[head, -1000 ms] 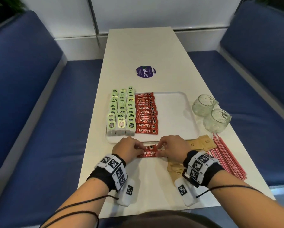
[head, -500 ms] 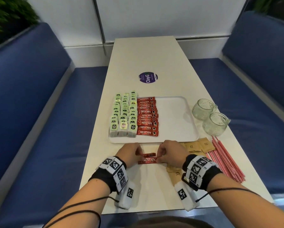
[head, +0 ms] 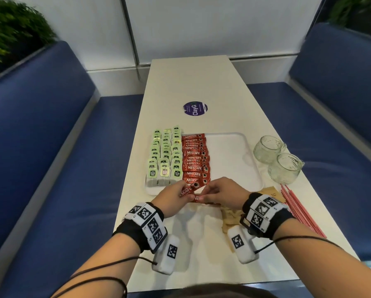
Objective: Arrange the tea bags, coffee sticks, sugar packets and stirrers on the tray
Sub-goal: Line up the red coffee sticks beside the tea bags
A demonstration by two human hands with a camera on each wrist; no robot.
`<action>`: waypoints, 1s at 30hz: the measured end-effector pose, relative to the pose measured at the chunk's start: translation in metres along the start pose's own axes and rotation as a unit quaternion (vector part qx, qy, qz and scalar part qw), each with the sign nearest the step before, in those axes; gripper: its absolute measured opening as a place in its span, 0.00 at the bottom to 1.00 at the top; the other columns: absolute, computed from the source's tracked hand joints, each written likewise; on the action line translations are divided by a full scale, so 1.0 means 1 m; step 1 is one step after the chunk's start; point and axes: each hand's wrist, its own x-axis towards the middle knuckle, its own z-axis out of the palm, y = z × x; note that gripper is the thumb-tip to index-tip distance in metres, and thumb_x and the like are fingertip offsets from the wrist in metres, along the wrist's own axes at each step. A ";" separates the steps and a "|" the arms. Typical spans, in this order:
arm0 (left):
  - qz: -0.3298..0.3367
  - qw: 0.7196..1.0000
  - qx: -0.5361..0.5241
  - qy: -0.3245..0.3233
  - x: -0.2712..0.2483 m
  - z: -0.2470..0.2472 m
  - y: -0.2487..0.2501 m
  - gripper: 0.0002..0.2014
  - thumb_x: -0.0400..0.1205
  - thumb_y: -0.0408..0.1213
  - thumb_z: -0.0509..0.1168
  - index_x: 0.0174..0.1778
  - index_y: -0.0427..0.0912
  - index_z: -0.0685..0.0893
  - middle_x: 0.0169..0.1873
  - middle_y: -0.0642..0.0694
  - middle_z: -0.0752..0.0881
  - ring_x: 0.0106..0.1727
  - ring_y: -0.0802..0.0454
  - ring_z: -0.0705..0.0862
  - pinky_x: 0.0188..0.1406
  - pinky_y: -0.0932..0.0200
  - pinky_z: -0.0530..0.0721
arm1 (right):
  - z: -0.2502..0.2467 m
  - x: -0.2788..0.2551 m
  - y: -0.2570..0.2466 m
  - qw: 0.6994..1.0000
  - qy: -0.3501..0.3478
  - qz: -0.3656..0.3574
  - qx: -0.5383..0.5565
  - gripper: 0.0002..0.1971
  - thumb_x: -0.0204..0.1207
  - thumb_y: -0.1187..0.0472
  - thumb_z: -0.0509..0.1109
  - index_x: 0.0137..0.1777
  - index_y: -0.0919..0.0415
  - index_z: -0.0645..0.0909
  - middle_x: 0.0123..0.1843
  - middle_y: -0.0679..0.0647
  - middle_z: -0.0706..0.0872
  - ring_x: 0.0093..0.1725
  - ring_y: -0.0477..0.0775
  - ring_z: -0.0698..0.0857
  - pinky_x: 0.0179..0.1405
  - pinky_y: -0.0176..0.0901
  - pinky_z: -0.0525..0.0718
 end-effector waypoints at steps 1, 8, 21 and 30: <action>0.006 1.000 -0.009 0.006 0.002 -0.002 0.003 0.05 0.85 0.42 0.66 0.50 0.49 0.75 0.39 0.59 0.80 0.39 0.64 0.78 0.32 0.69 0.69 | 0.000 0.001 -0.004 1.000 -0.004 -0.006 0.016 0.10 0.71 0.54 0.80 0.44 0.60 0.89 0.34 0.52 0.90 0.31 0.46 0.84 0.35 0.37 0.83; -0.040 0.998 -0.036 0.045 0.025 -0.019 0.006 0.08 0.86 0.44 0.65 0.48 0.44 0.75 0.39 0.51 0.80 0.43 0.49 0.79 0.37 0.56 0.73 | -0.023 0.012 0.001 0.990 0.080 0.032 0.110 0.12 0.73 0.56 0.79 0.46 0.66 0.88 0.32 0.55 0.88 0.25 0.48 0.81 0.31 0.41 0.83; -0.086 0.977 -0.177 0.087 0.058 -0.034 -0.005 0.11 0.89 0.44 0.58 0.48 0.41 0.80 0.40 0.45 0.82 0.40 0.46 0.80 0.56 0.37 0.86 | -0.010 0.038 0.031 0.985 0.117 0.123 -0.024 0.06 0.69 0.50 0.80 0.41 0.49 0.88 0.42 0.47 0.89 0.47 0.50 0.86 0.53 0.46 0.83; -0.076 0.982 -0.156 0.073 0.066 -0.035 -0.015 0.10 0.89 0.37 0.57 0.48 0.41 0.81 0.37 0.45 0.82 0.47 0.34 0.87 0.52 0.40 0.84 | -0.009 0.061 0.032 0.970 0.143 0.193 -0.049 0.22 0.58 0.44 0.85 0.41 0.50 0.76 0.47 0.49 0.85 0.50 0.51 0.82 0.58 0.53 0.81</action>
